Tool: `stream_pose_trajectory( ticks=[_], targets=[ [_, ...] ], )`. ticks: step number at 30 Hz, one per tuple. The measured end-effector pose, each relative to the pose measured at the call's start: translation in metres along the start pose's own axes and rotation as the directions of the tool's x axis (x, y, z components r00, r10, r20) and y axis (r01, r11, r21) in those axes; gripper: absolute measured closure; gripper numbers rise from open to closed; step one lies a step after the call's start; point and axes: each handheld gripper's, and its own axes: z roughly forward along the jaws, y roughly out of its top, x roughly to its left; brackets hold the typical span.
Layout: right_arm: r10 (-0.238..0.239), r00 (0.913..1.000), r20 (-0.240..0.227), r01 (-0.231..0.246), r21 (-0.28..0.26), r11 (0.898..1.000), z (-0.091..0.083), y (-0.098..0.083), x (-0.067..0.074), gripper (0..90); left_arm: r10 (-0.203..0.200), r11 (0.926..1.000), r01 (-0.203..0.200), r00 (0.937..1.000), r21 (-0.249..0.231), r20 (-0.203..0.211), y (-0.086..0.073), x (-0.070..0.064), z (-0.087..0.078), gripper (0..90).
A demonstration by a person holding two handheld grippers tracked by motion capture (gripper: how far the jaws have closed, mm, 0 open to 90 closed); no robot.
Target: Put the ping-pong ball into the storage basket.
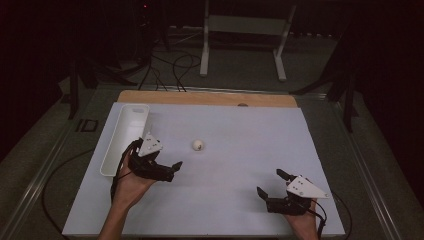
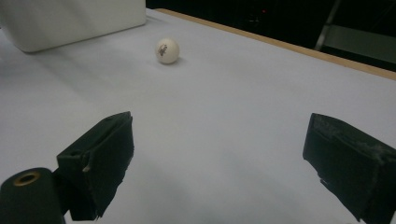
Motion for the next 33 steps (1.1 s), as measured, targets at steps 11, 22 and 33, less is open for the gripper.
stream_pose_trajectory(
  ticks=[11, 22, 33],
  targets=[
    [0.003, 1.0000, -0.009, -0.003, 0.009, 1.000, 0.001, 0.000, 0.001, 8.7, 0.011, 0.9983, -0.012, 0.9998, 0.056, 0.015, 0.018, 0.003, 0.016, 0.0],
    [0.002, 0.9999, 0.011, -0.002, 0.018, 1.000, 0.001, -0.001, 0.001, 8.6, 0.005, 0.9971, -0.007, 0.9998, 0.075, 0.021, 0.026, 0.004, 0.028, 0.0],
    [-0.001, 0.9999, 0.016, 0.001, 0.021, 1.000, 0.001, -0.001, 0.001, 8.6, 0.001, 0.9955, -0.003, 0.9998, 0.095, 0.019, 0.032, 0.007, 0.036, 0.0]
  ],
)
